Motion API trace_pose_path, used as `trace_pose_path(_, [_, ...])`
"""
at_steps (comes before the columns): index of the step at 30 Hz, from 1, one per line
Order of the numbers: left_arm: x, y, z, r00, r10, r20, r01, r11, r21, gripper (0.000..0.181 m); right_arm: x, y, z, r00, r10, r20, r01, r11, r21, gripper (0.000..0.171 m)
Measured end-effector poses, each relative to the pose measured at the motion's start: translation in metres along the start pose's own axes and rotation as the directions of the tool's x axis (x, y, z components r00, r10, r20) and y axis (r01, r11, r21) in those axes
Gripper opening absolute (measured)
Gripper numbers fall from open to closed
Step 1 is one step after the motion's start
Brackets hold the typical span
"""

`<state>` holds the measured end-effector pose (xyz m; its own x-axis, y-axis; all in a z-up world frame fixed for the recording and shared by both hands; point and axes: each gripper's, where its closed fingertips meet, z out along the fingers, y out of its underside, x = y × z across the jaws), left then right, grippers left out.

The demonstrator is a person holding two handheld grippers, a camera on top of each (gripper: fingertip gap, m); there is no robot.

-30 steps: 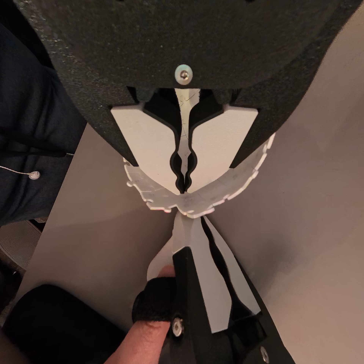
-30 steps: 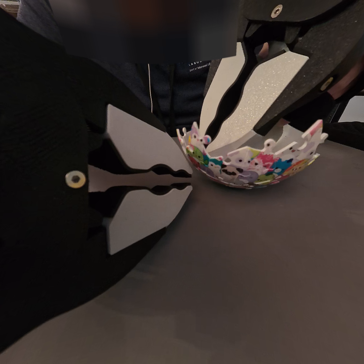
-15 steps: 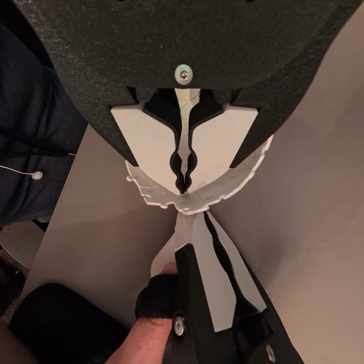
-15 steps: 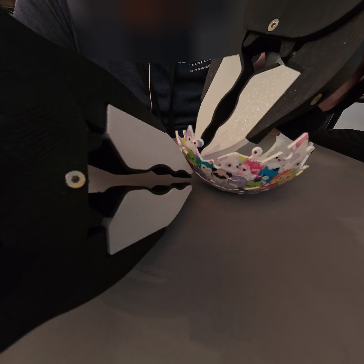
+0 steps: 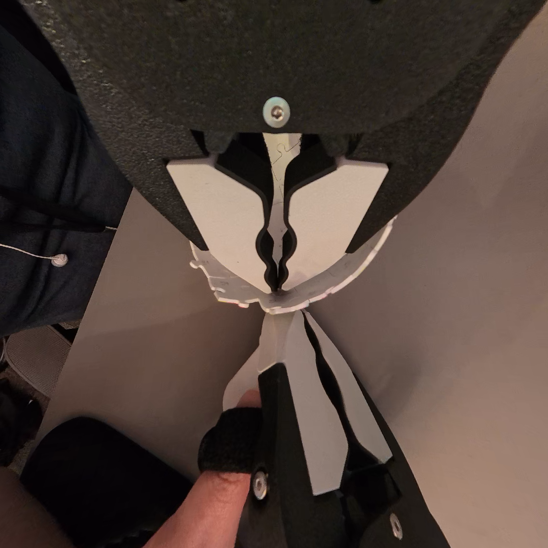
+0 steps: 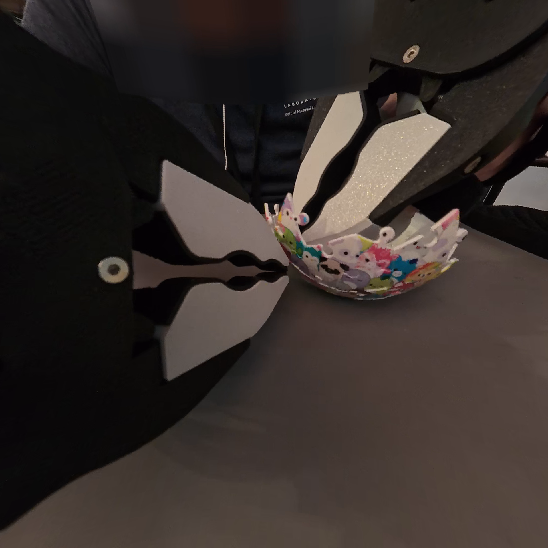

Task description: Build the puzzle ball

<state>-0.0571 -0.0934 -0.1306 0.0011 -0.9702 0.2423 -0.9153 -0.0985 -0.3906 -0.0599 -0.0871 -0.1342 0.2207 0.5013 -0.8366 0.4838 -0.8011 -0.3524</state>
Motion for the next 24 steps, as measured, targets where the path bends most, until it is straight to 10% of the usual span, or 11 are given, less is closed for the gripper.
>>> trace_pose_path(24, [0.0037, -0.0063, -0.0041, 1.000, -0.014, -0.017, 0.014, 0.999, 0.030, 0.000, -0.0001, -0.0017, -0.0007, 0.999, 0.053, 0.013, -0.053, 0.998, 0.032, 0.001])
